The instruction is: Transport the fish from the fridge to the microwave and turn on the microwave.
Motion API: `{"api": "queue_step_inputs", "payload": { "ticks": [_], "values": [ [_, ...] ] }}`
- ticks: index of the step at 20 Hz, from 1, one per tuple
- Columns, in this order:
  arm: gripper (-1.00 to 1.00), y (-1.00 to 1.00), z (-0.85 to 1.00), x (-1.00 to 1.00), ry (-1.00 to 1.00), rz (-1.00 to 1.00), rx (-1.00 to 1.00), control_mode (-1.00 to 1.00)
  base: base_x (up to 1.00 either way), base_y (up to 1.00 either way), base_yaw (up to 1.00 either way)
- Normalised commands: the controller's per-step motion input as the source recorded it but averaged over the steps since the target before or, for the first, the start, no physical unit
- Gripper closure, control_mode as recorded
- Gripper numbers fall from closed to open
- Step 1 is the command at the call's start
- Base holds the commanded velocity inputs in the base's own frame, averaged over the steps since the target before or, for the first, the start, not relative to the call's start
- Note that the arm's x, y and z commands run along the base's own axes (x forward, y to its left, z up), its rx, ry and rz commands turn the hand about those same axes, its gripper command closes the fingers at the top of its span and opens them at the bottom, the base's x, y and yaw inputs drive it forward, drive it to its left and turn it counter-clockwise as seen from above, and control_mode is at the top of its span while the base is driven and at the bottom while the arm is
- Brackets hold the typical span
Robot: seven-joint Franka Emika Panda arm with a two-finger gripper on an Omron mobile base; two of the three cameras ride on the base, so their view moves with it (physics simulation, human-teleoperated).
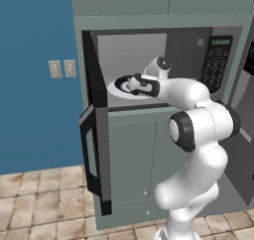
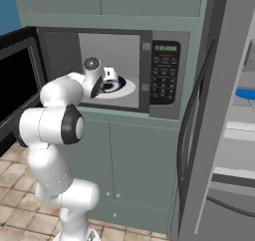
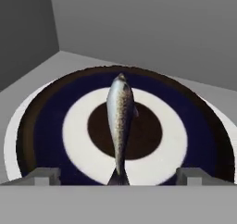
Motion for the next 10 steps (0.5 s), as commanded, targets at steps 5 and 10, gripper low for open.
{"api": "queue_step_inputs", "payload": {
  "ticks": [5, 10],
  "values": [
    [-1.0, -0.06, 0.26, -0.51, -0.02, -0.01, 0.07, -1.0, 0.0, 0.0, 0.0],
    [-1.0, -0.1, 0.24, -0.59, 0.0, 0.0, 0.11, -1.0, 0.0, 0.0, 0.0]
  ]
}}
